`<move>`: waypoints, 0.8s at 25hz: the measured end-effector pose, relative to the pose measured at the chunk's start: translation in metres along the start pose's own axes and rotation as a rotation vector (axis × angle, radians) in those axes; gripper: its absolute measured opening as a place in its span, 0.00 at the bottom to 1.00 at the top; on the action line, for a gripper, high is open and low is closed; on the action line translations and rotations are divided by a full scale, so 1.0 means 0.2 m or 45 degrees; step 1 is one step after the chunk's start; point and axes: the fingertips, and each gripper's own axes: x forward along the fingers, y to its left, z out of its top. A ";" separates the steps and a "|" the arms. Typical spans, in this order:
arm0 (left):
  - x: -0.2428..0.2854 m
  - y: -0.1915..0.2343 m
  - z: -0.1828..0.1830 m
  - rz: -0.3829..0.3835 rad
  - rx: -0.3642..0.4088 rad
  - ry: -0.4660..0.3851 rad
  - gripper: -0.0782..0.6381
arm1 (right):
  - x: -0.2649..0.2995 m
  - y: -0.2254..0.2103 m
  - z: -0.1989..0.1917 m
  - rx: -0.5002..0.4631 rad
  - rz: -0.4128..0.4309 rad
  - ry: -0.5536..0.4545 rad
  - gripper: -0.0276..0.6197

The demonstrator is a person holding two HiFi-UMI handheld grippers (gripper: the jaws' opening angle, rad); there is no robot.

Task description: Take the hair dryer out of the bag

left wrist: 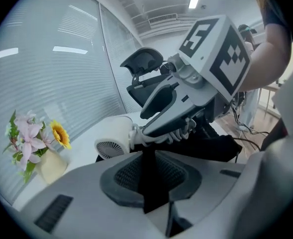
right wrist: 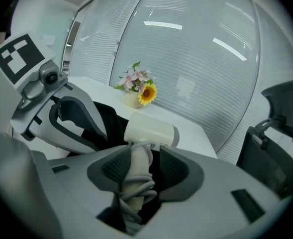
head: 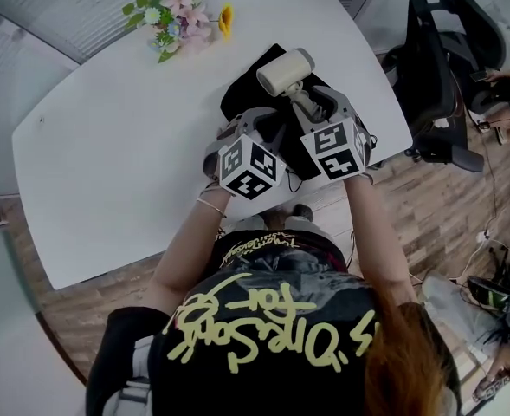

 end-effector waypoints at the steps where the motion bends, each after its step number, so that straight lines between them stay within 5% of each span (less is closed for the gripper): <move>1: -0.02 0.00 0.01 0.006 -0.002 -0.011 0.21 | -0.01 -0.01 0.00 0.008 -0.010 -0.013 0.33; 6: -0.13 0.07 0.04 0.086 -0.032 -0.075 0.13 | -0.09 -0.01 0.04 0.014 -0.046 -0.042 0.33; 20: -0.42 0.24 0.26 0.195 -0.185 -0.344 0.12 | -0.34 0.01 0.22 0.179 -0.068 -0.276 0.33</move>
